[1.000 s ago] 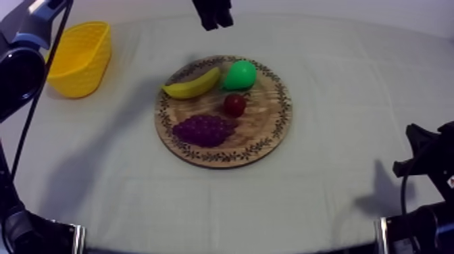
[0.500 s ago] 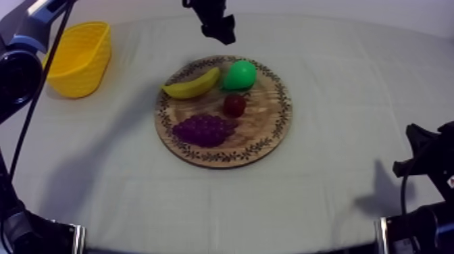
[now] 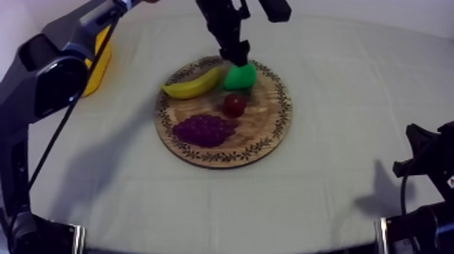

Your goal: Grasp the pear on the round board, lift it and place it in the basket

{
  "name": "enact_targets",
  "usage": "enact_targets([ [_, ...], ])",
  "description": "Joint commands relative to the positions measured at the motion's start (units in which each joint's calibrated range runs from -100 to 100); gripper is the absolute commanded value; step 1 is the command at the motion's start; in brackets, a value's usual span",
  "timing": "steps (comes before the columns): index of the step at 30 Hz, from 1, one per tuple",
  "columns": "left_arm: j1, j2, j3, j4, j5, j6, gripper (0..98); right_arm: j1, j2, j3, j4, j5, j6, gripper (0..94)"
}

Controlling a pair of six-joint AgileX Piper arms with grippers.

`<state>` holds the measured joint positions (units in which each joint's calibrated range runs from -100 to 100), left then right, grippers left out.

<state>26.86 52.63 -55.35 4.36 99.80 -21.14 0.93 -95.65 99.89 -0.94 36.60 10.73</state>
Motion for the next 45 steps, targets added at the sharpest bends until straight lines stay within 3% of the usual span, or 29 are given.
enact_targets([
  [1, 0.1, 4.8, -3.0, 0.11, 0.0, 0.4, 89.4, 0.0, 0.0, 0.0, 0.0, 0.0, 0.0, 0.4],
  [10, 1.2, 13.7, -9.9, 0.26, 0.0, 1.5, 91.4, 0.0, 0.0, 0.0, 0.0, 0.0, 0.0, 0.4],
  [18, 0.4, 17.5, -13.3, 0.12, 0.0, 2.5, 87.0, 0.0, 0.0, 0.0, 0.0, 0.0, 0.0, 0.4],
  [21, 0.0, 18.5, -14.1, 0.02, 0.0, 3.2, 82.4, 0.0, 0.0, 0.0, 0.0, 0.0, 0.0, 0.4],
  [32, 0.0, 19.8, -15.9, -0.09, 0.0, 4.5, 51.2, 0.0, 0.0, 0.0, 0.0, 0.0, 0.0, 0.4],
  [45, 1.3, 10.7, -8.6, -0.42, -0.1, 4.9, 49.5, 0.0, 0.0, 0.0, 0.0, 0.0, 0.0, 0.4],
])
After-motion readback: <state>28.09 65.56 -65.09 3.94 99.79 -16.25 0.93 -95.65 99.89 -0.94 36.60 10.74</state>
